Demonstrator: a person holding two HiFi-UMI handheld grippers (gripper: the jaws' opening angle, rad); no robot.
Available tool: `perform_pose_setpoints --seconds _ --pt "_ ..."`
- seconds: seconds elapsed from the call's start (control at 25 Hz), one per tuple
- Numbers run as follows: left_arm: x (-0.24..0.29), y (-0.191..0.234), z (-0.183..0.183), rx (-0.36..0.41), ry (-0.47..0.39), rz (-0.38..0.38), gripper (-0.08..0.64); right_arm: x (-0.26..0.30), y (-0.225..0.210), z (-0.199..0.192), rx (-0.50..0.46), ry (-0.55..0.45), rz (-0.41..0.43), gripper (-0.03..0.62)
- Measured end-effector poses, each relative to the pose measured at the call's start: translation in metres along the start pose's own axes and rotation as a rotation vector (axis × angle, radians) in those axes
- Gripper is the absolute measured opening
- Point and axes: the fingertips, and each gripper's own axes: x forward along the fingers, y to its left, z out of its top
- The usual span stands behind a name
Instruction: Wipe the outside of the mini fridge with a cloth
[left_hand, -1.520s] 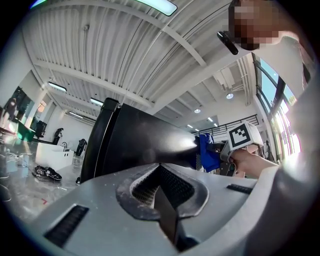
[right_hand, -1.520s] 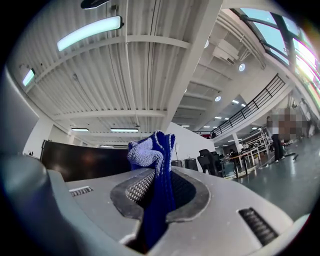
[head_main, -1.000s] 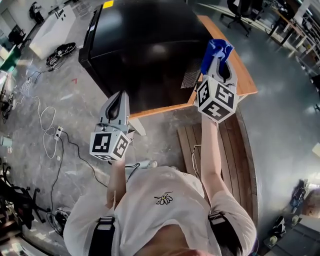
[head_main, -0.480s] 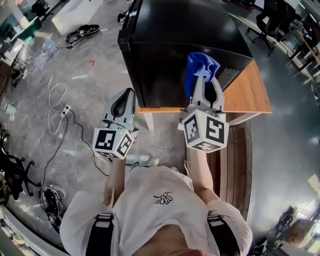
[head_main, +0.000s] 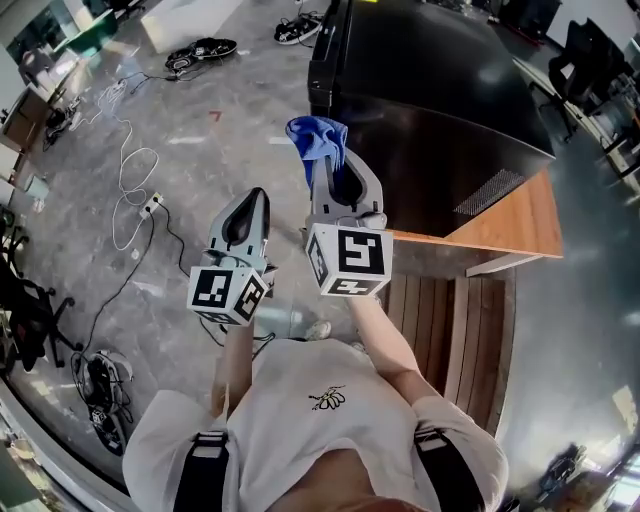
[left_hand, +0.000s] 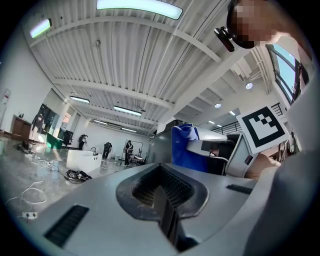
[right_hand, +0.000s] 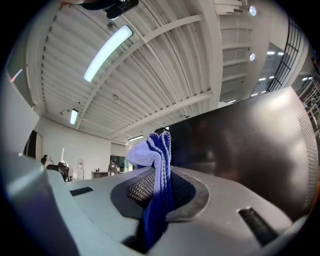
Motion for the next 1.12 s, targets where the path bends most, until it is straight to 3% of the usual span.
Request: perform_pose_setpoints --seconds 0.24,0.68,1.12 --pt "-0.002 0.012 -0.007 -0.018 0.002 0.021 0.005 0.020 0.001 -0.007 -0.027 0.006 -0.022 0.061" --pt "0.011 -0.011 -0.012 -0.028 0.007 -0.017 0.005 0.007 -0.022 -0.004 -0.028 0.005 -0.046 0.061" --pt "0.035 -0.061 -0.025 -0.038 0.030 -0.105 0.005 -0.037 -0.103 0.013 -0.062 -0.020 -0.211 0.061"
